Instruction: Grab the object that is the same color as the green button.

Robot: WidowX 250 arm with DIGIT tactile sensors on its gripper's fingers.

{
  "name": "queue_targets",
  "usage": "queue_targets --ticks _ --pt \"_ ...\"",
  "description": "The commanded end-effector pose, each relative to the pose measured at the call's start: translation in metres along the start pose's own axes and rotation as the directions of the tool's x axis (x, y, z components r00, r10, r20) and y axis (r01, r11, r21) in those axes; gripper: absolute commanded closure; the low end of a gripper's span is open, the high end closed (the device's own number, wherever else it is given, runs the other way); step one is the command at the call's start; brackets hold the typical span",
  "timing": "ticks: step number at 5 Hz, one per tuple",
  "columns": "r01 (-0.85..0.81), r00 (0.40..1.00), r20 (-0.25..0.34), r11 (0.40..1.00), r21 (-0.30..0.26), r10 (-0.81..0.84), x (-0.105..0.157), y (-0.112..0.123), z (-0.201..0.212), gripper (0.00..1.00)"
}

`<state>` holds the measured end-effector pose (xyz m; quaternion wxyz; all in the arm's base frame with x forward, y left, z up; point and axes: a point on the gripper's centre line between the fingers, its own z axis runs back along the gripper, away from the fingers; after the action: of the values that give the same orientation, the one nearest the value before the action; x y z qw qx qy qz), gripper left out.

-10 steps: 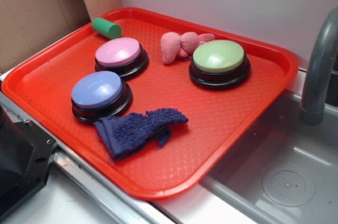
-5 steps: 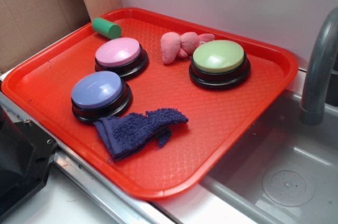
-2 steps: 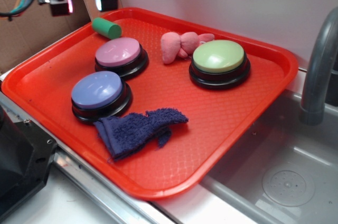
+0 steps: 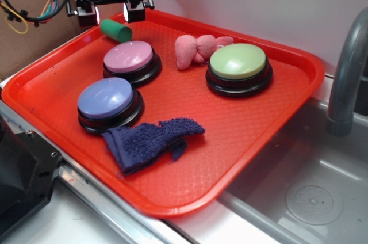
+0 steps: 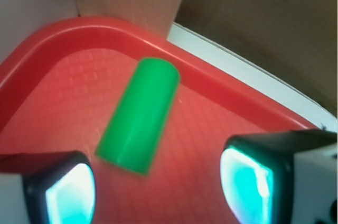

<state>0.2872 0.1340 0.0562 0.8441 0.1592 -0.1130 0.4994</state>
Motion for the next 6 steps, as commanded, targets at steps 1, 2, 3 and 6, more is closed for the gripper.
queue_targets --ticks 1,2,3,6 --pt "0.023 1.0 -0.01 0.993 -0.114 -0.025 0.021 0.013 -0.03 0.0" --pt "0.061 0.992 -0.098 0.98 -0.191 -0.081 0.013 0.001 -0.064 0.0" --pt "0.068 0.987 -0.129 0.97 -0.235 -0.1 -0.001 0.003 -0.068 1.0" --pt "0.612 0.774 -0.048 0.765 -0.202 -0.632 -0.012 0.039 0.089 1.0"
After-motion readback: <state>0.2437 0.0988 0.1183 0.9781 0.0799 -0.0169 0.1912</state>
